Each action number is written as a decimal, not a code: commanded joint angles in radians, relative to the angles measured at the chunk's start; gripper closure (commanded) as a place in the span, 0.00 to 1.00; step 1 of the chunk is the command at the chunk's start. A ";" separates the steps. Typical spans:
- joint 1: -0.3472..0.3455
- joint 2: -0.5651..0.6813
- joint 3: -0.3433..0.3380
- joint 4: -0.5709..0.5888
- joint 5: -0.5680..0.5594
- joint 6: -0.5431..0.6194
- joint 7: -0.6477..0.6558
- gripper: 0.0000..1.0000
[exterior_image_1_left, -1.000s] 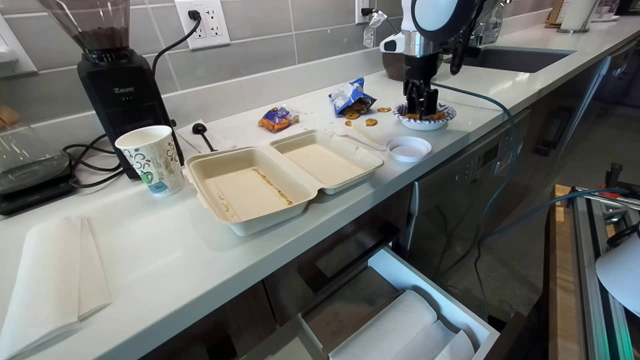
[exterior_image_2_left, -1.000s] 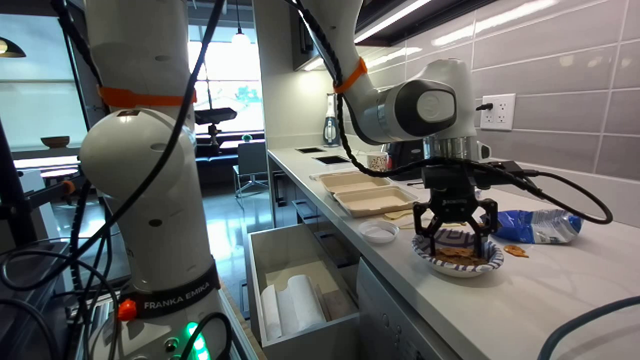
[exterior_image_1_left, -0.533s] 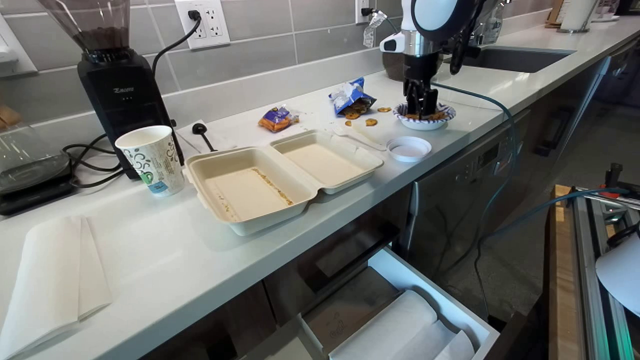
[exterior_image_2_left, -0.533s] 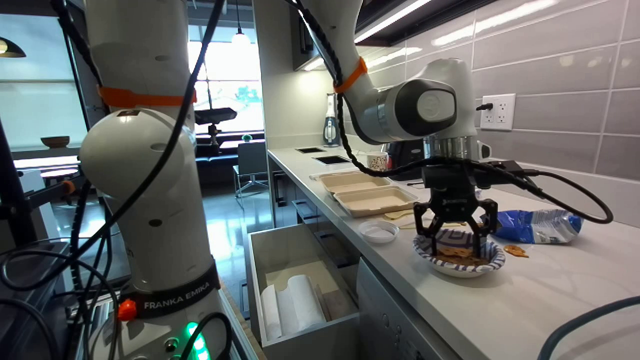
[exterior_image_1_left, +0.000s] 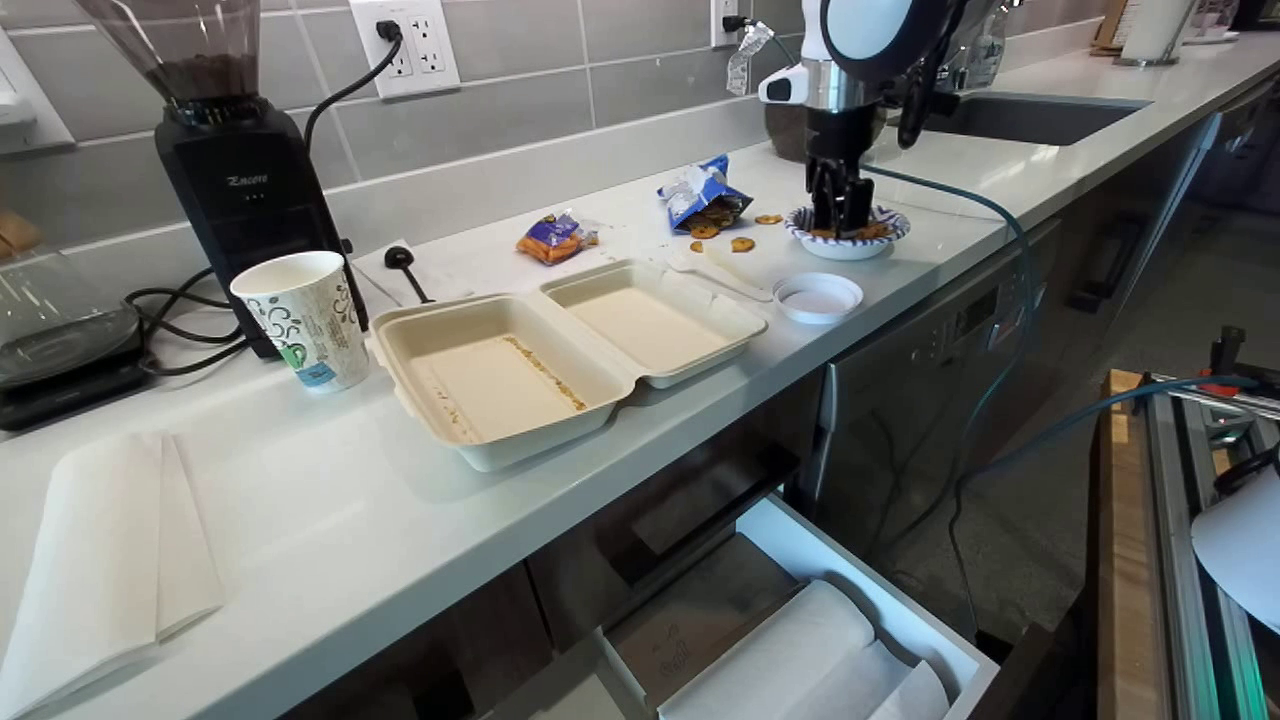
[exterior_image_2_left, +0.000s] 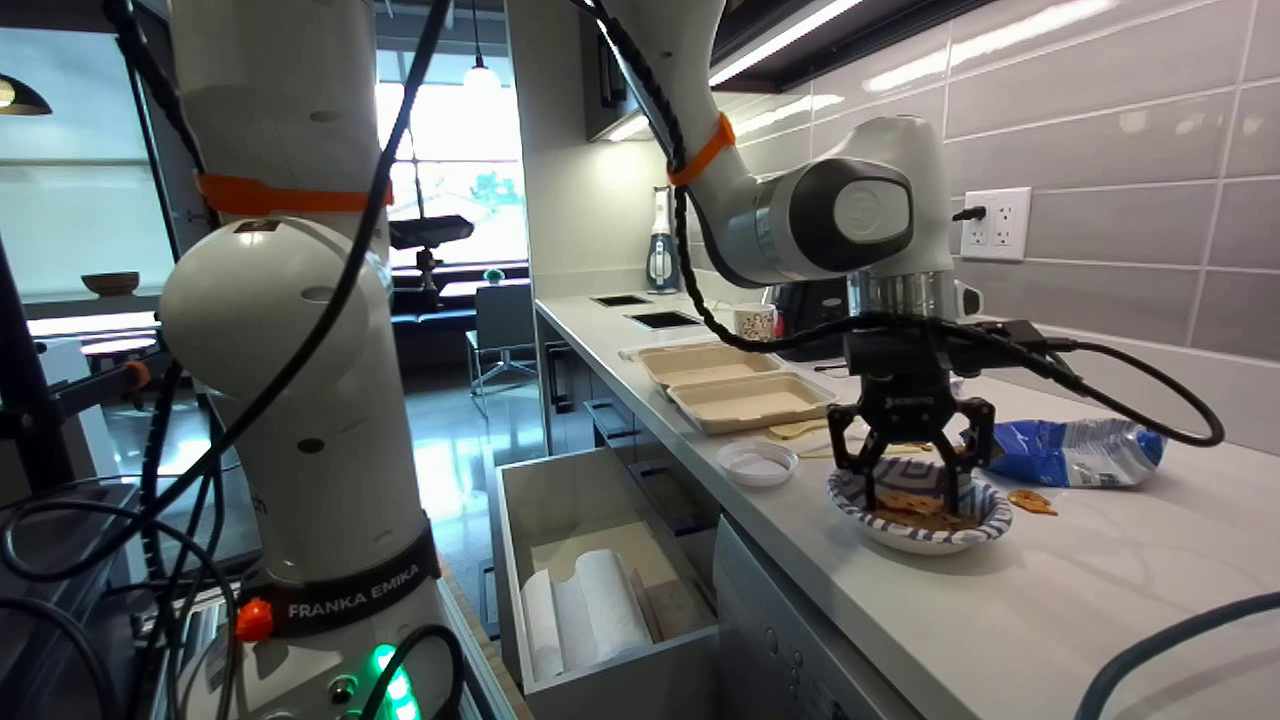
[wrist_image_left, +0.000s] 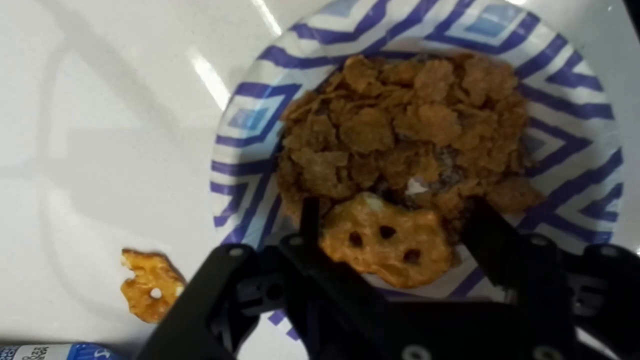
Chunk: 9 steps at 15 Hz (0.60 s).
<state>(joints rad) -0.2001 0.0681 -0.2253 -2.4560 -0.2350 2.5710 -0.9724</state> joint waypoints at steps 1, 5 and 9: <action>-0.012 0.002 0.015 0.003 0.032 0.003 -0.026 0.28; -0.011 -0.005 0.018 0.000 0.039 0.004 -0.028 0.28; -0.012 -0.009 0.020 0.000 0.043 0.004 -0.029 0.30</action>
<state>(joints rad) -0.2000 0.0667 -0.2161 -2.4532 -0.2186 2.5710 -0.9727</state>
